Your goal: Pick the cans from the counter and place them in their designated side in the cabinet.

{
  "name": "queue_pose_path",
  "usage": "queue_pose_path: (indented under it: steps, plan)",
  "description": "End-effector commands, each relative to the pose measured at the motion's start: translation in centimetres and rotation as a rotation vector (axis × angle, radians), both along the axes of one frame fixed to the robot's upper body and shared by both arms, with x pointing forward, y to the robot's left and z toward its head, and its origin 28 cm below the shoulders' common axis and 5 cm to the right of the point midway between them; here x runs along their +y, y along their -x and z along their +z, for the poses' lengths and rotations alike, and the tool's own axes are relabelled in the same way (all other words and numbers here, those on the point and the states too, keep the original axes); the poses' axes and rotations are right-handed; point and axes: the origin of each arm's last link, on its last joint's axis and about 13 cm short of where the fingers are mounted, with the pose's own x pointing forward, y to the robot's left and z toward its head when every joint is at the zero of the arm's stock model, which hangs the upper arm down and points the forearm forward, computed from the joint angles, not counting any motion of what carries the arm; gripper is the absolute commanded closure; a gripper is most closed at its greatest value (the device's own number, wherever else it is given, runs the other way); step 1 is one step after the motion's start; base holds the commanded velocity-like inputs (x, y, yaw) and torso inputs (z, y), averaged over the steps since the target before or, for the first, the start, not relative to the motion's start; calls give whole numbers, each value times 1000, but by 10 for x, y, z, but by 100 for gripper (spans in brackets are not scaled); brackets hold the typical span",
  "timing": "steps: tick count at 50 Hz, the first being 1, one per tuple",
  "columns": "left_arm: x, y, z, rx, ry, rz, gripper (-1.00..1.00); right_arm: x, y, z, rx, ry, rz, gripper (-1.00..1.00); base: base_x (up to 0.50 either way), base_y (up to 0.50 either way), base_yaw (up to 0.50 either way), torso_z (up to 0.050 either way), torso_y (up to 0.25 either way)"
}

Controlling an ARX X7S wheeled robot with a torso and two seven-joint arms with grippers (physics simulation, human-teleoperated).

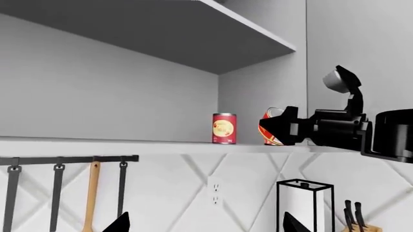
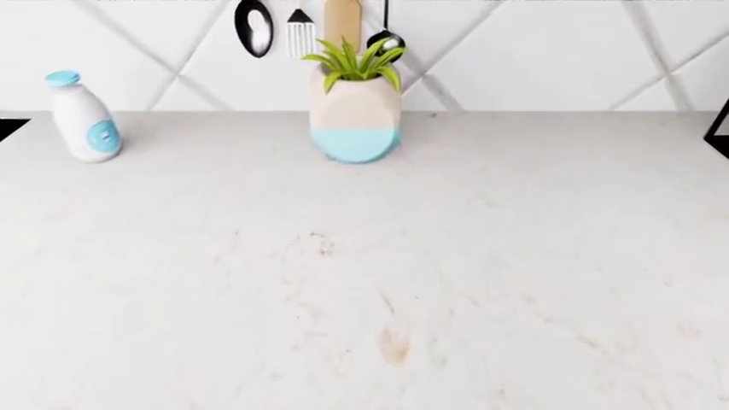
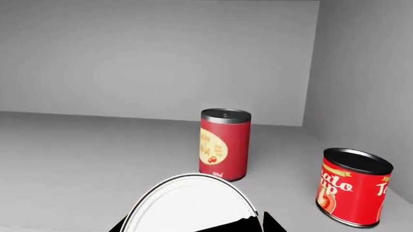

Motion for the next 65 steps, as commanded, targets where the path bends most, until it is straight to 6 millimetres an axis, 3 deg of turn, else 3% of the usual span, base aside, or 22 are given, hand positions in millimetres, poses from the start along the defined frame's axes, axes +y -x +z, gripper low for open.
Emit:
queue_pose_path:
  steps: [1, 39, 61, 62, 65]
  plan:
    - [0, 1, 0, -3, 1, 1, -100, 0, 3, 4, -20, 8, 7, 100, 164, -27, 0, 0, 0]
    - [0, 2, 1, -7, -2, 2, -100, 0, 3, 4, -20, 8, 7, 100, 157, -21, 0, 0, 1]
    - [1, 3, 0, -5, 4, 7, -100, 0, 3, 4, -20, 8, 7, 100, 2, 0, 0, 1, 1]
    - [1, 3, 0, -5, 4, 7, -100, 0, 3, 4, -20, 8, 7, -100, 0, 0, 0, 0, 0]
    - [1, 2, 0, -4, 3, 6, -100, 0, 3, 4, -20, 8, 7, -100, 0, 0, 0, 0, 0]
